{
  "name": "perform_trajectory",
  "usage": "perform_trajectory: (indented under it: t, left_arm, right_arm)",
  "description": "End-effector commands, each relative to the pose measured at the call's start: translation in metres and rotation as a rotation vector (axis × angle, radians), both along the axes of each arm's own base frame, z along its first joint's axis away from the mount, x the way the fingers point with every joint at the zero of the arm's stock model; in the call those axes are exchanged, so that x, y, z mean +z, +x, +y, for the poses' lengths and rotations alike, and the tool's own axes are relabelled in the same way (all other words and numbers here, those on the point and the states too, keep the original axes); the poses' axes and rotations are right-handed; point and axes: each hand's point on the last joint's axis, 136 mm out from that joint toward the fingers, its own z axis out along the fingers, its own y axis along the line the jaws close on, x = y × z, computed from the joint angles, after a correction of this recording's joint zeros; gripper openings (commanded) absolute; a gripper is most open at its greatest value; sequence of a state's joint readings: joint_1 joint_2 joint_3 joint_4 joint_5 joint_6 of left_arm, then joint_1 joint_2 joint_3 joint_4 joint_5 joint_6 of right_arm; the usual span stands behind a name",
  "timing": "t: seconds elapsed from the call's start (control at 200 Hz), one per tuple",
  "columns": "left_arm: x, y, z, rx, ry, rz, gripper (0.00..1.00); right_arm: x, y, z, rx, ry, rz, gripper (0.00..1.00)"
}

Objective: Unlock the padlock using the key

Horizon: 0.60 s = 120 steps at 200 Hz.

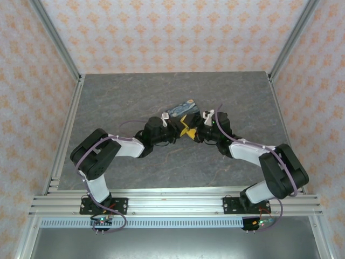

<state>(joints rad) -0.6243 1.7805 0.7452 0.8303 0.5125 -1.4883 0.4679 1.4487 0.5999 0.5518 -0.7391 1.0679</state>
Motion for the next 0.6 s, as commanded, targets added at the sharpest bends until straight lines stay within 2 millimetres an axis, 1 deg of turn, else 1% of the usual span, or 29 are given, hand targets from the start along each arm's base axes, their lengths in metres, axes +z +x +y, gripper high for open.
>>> perform_trajectory:
  t: [0.0, 0.115, 0.225, 0.285, 0.41, 0.48, 0.596]
  left_arm:
    - [-0.020, 0.002, 0.010, -0.020, 0.063, 0.014, 0.00]
    - [-0.025, 0.006, 0.020, -0.017, 0.099, 0.003, 0.00]
    - [-0.024, 0.010, 0.025, -0.025, 0.110, -0.006, 0.00]
    - [-0.022, 0.011, 0.026, -0.036, 0.118, -0.007, 0.00]
    - [-0.018, 0.011, 0.027, -0.067, 0.126, -0.008, 0.00]
    - [-0.017, 0.010, 0.027, -0.088, 0.138, -0.006, 0.00]
    - [-0.013, 0.007, 0.025, -0.122, 0.151, 0.000, 0.00]
  right_arm:
    - [-0.016, -0.022, -0.007, 0.075, -0.075, 0.000, 0.82]
    - [-0.031, -0.033, -0.018, 0.079, -0.139, 0.019, 0.83]
    - [-0.039, -0.038, -0.029, 0.075, -0.194, 0.015, 0.83]
    - [-0.040, -0.040, -0.032, 0.088, -0.237, -0.004, 0.80]
    - [-0.034, -0.036, -0.037, 0.137, -0.357, -0.111, 0.70]
    - [-0.026, -0.031, -0.038, 0.156, -0.404, -0.183, 0.61]
    - [-0.016, -0.025, -0.033, 0.192, -0.476, -0.292, 0.57]
